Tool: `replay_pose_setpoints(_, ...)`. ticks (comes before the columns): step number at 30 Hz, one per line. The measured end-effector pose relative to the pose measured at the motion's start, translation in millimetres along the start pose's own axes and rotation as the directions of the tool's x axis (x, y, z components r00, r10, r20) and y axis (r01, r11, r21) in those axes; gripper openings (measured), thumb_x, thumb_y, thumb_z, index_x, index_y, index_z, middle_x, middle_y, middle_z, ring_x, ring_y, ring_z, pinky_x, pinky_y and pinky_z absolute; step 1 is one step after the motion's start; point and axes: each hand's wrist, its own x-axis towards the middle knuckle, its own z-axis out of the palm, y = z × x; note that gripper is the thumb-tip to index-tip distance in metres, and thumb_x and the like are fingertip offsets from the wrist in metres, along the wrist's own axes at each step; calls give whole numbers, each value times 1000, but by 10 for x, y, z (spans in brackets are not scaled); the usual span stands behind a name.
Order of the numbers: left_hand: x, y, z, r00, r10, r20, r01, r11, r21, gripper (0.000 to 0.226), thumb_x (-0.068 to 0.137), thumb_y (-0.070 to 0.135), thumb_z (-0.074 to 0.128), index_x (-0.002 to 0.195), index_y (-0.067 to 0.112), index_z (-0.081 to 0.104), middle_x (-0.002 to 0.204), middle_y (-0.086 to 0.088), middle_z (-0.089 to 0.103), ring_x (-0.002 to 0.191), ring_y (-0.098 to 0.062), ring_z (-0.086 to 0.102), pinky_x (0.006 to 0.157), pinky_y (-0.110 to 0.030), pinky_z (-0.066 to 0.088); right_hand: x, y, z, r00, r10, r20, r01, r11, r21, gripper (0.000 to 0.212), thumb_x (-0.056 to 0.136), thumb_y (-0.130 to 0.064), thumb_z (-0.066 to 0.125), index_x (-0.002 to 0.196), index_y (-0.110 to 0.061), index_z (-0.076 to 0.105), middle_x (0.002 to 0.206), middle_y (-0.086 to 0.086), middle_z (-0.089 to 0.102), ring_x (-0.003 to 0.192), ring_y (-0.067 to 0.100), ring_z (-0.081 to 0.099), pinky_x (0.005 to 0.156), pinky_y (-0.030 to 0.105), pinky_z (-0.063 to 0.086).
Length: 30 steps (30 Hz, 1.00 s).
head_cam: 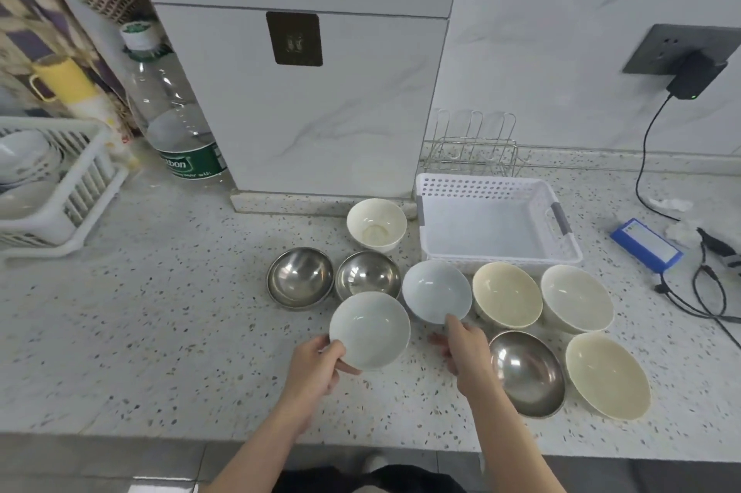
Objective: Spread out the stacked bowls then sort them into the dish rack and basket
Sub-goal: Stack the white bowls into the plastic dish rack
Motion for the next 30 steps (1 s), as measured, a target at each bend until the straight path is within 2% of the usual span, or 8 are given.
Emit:
replay_pose_setpoints(6,43,40,-295,1000,18,-11,-19,998,-59,24,88,6,49,104,12,66,73,-16,76,38,-7,31,38,-17,27,10,9,148,994,-51,-101,60,994,86,24,90,-11,46,108,-2,60,68,5,45,58,16,38,49,27,29)
replay_pose_setpoints(11,103,83,-648,999,37,16,-36,997,-66,23,88,7,50,100,12,68,74,-15,76,37,-7,34,37,-18,28,-149,88,318,946,-19,-324,69,988,141,22,84,-15,50,88,0,65,69,7,69,53,15,37,48,26,31)
replay_pose_setpoints(14,138,120,-982,997,58,55,-55,996,-65,22,89,7,49,101,10,67,74,-16,76,36,-6,34,36,-17,28,-354,163,481,903,32,-429,82,966,245,20,83,-16,49,88,-2,63,73,9,72,52,14,35,48,28,33)
replay_pose_setpoints(17,162,179,-1400,994,67,86,-61,996,-66,21,90,7,48,101,8,66,75,-18,76,37,-6,33,36,-17,27,-622,179,727,847,79,-526,130,928,349,14,83,-16,49,76,-8,58,78,12,72,51,14,33,49,27,31)
replay_pose_setpoints(19,176,231,-1717,993,71,96,-65,996,-62,21,90,7,48,100,8,66,75,-18,76,37,-7,31,36,-17,26,-812,181,937,812,110,-573,157,904,397,17,83,-16,49,79,-5,61,79,13,72,52,13,34,50,27,31)
replay_pose_setpoints(22,221,286,-2201,991,94,98,-89,995,-54,21,90,6,48,100,8,67,75,-16,76,37,-6,31,36,-17,26,-1068,156,1291,801,129,-585,193,869,455,21,82,-16,49,94,-4,61,80,13,73,54,10,32,48,24,30)
replay_pose_setpoints(26,262,301,-2782,990,111,86,-105,992,-71,21,91,7,49,102,8,66,77,-17,76,39,-8,31,39,-18,26,-1393,71,1789,825,140,-547,192,841,505,9,84,-15,50,82,-11,57,75,12,73,39,8,22,30,16,23)
replay_pose_setpoints(30,243,275,-3274,993,106,47,-101,990,-100,19,90,8,50,102,8,66,76,-17,76,39,-8,29,38,-18,26,-1643,-16,2232,873,95,-478,180,848,498,13,82,-12,50,86,-5,61,72,13,74,38,8,20,32,16,22)
